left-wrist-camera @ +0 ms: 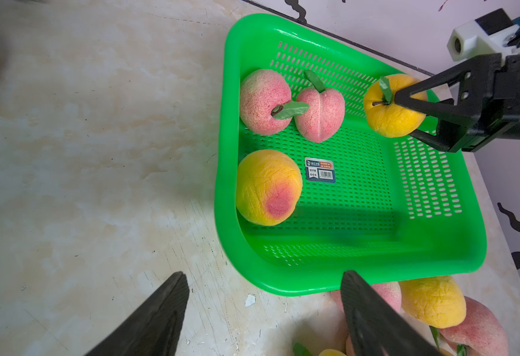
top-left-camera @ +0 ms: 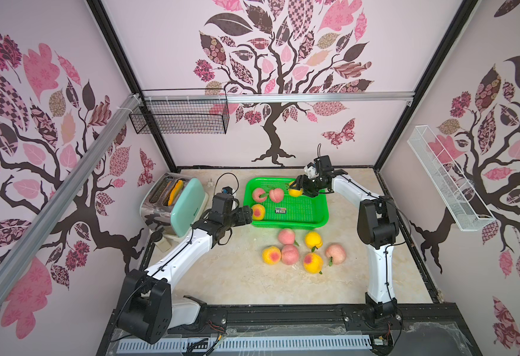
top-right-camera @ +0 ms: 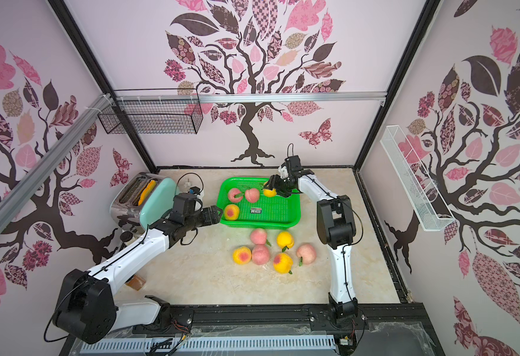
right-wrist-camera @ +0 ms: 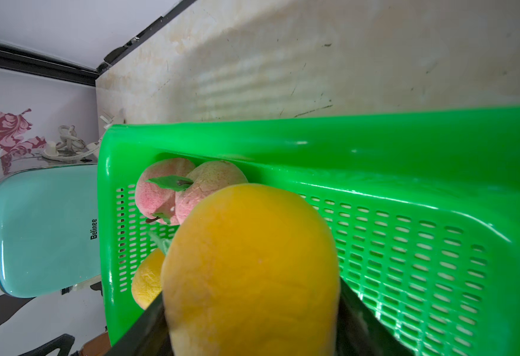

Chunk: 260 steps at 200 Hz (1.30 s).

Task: Put the peaches into the basket
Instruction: Place the peach in the basket.

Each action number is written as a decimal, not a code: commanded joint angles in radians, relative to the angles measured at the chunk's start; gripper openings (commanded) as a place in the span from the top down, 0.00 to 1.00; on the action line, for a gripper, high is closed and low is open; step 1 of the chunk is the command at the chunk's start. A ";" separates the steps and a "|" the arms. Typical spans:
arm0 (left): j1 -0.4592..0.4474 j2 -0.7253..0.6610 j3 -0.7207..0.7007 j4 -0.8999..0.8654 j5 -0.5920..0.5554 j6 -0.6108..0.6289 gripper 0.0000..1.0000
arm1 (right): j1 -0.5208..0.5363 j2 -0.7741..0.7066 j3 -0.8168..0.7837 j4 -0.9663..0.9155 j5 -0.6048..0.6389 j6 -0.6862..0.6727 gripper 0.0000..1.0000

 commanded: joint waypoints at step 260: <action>0.005 -0.019 -0.002 0.018 0.028 -0.007 0.19 | 0.044 0.117 0.124 -0.050 0.134 0.034 0.16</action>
